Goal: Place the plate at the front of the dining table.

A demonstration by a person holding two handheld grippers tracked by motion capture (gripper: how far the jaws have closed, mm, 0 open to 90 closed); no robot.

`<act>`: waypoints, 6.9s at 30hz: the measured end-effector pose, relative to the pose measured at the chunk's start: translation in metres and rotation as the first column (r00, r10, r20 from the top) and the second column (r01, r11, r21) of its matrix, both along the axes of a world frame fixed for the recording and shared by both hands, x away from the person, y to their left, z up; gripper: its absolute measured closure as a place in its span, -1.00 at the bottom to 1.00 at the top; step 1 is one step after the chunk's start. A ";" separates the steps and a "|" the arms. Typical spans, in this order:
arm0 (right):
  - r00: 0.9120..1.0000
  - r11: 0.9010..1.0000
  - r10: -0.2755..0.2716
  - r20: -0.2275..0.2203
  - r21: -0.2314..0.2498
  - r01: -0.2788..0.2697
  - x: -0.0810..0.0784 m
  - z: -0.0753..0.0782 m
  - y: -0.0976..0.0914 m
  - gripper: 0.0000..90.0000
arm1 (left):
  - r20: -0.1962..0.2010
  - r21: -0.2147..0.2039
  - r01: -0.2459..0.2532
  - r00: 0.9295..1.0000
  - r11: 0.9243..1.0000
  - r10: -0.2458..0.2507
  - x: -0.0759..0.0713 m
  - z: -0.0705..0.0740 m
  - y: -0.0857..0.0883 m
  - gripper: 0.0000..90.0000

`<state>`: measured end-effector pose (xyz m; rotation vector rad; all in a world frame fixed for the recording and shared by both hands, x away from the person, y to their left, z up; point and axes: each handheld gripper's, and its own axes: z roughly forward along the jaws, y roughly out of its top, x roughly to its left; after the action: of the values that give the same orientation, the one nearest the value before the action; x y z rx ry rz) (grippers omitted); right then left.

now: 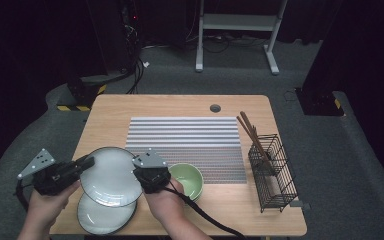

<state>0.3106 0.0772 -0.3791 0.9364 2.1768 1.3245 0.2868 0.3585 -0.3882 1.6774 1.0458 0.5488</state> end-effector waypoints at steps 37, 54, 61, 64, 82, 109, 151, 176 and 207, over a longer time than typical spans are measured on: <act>0.996 0.998 -0.029 0.082 0.064 0.024 0.057 0.019 -0.062 0.87 | 0.099 0.046 -0.010 0.995 0.999 0.006 0.059 0.028 -0.064 0.76; 0.990 0.995 -0.093 0.102 0.052 0.088 0.086 0.025 -0.093 0.87 | 0.109 0.047 0.025 0.994 0.999 -0.030 0.102 0.031 -0.098 0.76; 0.989 0.993 -0.112 0.099 0.048 0.108 0.093 0.026 -0.110 0.87 | 0.115 0.045 0.044 0.992 0.998 -0.049 0.115 0.031 -0.115 0.76; 0.987 0.992 -0.124 0.100 0.047 0.120 0.096 0.026 -0.116 0.86 | 0.112 0.048 0.051 0.992 0.998 -0.056 0.118 0.031 -0.120 0.76; 0.982 0.991 -0.136 0.131 0.033 0.132 0.114 0.016 -0.131 0.86 | 0.102 0.045 0.050 0.993 0.998 -0.055 0.141 0.020 -0.137 0.75; 0.982 0.986 -0.169 0.082 0.006 0.169 0.142 -0.015 -0.147 0.86 | 0.078 0.044 0.029 0.996 0.999 -0.032 0.171 -0.017 -0.160 0.73; 0.985 0.986 -0.165 -0.050 -0.031 0.164 0.150 -0.081 -0.157 0.84 | -0.091 0.064 0.018 0.996 0.998 -0.012 0.175 -0.084 -0.175 0.72; 0.979 0.982 -0.189 -0.078 -0.015 0.188 0.146 -0.091 -0.162 0.84 | -0.118 0.077 0.035 0.993 0.996 -0.026 0.176 -0.090 -0.178 0.73; 0.967 0.976 -0.211 -0.140 -0.079 0.201 0.177 -0.114 -0.153 0.78 | -0.243 0.098 0.037 0.970 0.994 -0.012 0.201 -0.110 -0.176 0.75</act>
<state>0.4877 -0.0756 -0.4928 1.2332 2.1459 1.1124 0.4875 0.1822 -0.4984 1.8800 1.1864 0.3926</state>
